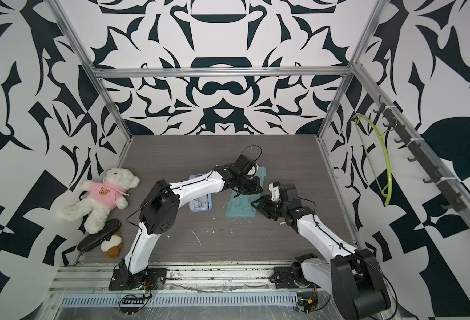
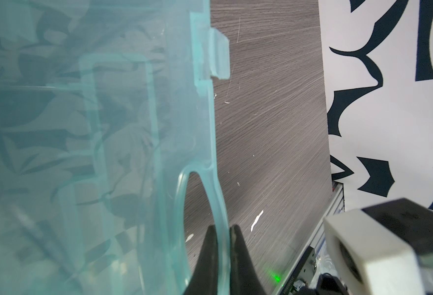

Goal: Open the ruler set and take out the ruler
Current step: Open the ruler set box at the center of the board.

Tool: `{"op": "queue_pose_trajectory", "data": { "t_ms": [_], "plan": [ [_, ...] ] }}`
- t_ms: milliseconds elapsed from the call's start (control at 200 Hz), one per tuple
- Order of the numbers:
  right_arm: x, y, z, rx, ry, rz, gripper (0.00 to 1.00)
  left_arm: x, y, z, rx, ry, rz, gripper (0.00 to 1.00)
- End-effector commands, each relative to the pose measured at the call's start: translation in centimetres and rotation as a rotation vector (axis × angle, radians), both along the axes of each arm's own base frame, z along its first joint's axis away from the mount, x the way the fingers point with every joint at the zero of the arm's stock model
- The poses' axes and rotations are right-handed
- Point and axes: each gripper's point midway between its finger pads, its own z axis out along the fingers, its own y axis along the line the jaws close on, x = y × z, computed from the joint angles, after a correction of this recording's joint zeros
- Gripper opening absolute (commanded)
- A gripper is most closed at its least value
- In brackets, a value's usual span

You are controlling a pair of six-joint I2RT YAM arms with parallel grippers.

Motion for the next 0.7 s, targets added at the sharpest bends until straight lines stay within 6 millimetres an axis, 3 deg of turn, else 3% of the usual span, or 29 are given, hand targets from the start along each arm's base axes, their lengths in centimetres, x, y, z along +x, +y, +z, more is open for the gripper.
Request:
{"op": "queue_pose_trajectory", "data": {
  "t_ms": [0,160,380,695],
  "plan": [
    [0.8,0.2,1.4,0.009,-0.063,0.008,0.19,-0.6,0.3,-0.5,0.008,0.026,-0.002,0.00],
    [0.5,-0.5,1.2,-0.051,-0.039,-0.001,0.00,-0.5,0.2,-1.9,0.025,0.037,0.000,0.00],
    [0.2,-2.2,0.9,-0.194,0.018,-0.018,0.00,-0.2,0.5,-3.7,0.062,0.030,0.003,0.00],
    [-0.3,-4.4,1.3,-0.533,0.062,0.012,0.00,0.1,1.3,-5.0,0.115,0.003,0.010,0.00]
  ]
}}
